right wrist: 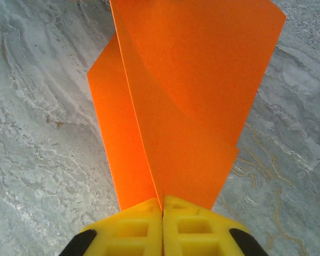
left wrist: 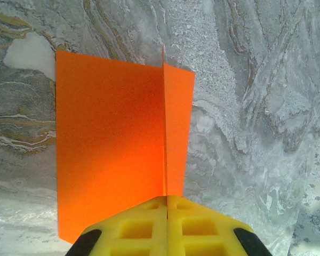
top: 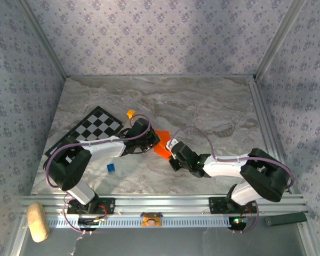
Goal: Fold a paper plane with a square sheet of paper (pick it up from the middle)
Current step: Fourth fold the wing at the center of the table.
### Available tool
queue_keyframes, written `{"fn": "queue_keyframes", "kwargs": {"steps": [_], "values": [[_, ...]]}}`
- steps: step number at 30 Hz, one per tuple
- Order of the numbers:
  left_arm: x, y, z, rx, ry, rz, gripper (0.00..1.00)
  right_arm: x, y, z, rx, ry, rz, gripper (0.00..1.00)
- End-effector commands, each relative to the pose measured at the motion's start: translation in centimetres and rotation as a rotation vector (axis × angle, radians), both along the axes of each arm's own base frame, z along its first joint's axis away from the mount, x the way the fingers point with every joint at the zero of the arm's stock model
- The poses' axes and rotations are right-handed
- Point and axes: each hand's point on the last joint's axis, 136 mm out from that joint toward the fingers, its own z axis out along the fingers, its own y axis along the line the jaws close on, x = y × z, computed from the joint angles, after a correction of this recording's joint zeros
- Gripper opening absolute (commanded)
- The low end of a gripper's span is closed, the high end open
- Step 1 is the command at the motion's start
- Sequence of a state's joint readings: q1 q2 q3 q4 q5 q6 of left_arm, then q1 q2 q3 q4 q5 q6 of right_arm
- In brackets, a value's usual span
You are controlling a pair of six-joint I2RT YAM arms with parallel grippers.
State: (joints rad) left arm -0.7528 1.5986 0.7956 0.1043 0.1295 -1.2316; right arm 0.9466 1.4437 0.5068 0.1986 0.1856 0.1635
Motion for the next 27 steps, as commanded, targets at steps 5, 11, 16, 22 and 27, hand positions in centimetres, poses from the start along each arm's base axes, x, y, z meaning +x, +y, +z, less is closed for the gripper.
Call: {"fn": "queue_keyframes", "kwargs": {"steps": [5,11,16,22,27], "values": [[0.7,0.5,1.6,-0.003,-0.031,0.030,0.27,-0.3,0.4,-0.6,-0.003,0.043,0.020,0.00],[0.6,2.5,2.7,0.057,-0.065,0.071,0.54,-0.3,1.1,-1.1,0.054,0.108,0.015,0.00],[0.3,3.7,3.2,0.083,-0.078,0.089,0.56,-0.1,1.1,-1.6,0.111,0.167,-0.013,0.00],[0.2,3.6,3.1,0.078,-0.084,0.075,0.44,0.0,1.3,-1.4,0.223,0.267,-0.024,0.00],[0.2,2.6,2.6,0.052,-0.074,0.038,0.22,0.3,0.9,-1.7,0.300,0.358,-0.064,0.00]]}}
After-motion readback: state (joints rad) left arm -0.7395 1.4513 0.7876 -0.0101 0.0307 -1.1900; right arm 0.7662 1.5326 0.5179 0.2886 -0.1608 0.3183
